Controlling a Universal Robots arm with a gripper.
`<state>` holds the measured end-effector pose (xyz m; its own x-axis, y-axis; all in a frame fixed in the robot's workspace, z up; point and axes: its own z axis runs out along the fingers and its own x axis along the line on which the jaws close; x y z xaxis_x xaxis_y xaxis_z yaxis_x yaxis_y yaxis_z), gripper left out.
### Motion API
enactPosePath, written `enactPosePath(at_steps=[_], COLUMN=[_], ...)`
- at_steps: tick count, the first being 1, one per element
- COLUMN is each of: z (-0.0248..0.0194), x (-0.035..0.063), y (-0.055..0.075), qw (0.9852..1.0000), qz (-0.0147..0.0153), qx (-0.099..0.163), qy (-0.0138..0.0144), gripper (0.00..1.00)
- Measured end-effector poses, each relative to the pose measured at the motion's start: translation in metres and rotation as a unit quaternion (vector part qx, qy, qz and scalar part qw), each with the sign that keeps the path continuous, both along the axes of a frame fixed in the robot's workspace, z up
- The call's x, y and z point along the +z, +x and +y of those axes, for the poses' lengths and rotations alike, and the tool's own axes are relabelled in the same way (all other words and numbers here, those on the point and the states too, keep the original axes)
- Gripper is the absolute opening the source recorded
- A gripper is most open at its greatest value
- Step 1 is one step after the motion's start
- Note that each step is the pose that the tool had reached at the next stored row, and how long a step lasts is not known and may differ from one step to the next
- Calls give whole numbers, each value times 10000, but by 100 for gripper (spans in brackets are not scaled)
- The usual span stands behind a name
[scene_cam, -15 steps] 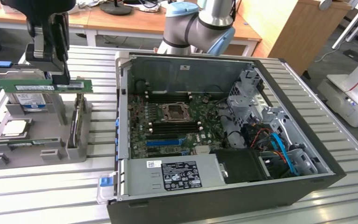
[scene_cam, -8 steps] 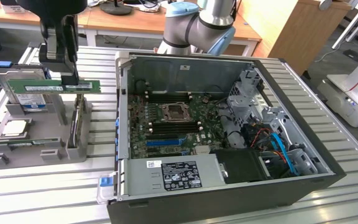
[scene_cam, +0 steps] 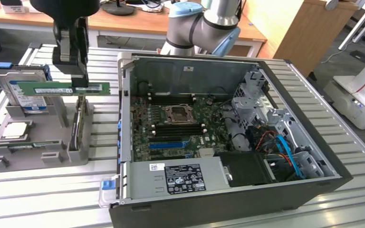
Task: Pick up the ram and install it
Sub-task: 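Pick up the ram and move it above insertion slot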
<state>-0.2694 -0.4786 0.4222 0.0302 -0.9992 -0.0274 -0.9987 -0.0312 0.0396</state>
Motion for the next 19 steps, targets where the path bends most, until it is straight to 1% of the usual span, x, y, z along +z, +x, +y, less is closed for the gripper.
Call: enactPosePath(at_steps=[12, 19], z=[-18, -34], x=[0, 0], y=[191, 335], qw=[10000, 10000], qz=[0, 0], qx=[8, 13], qy=[0, 0], gripper=[12, 12])
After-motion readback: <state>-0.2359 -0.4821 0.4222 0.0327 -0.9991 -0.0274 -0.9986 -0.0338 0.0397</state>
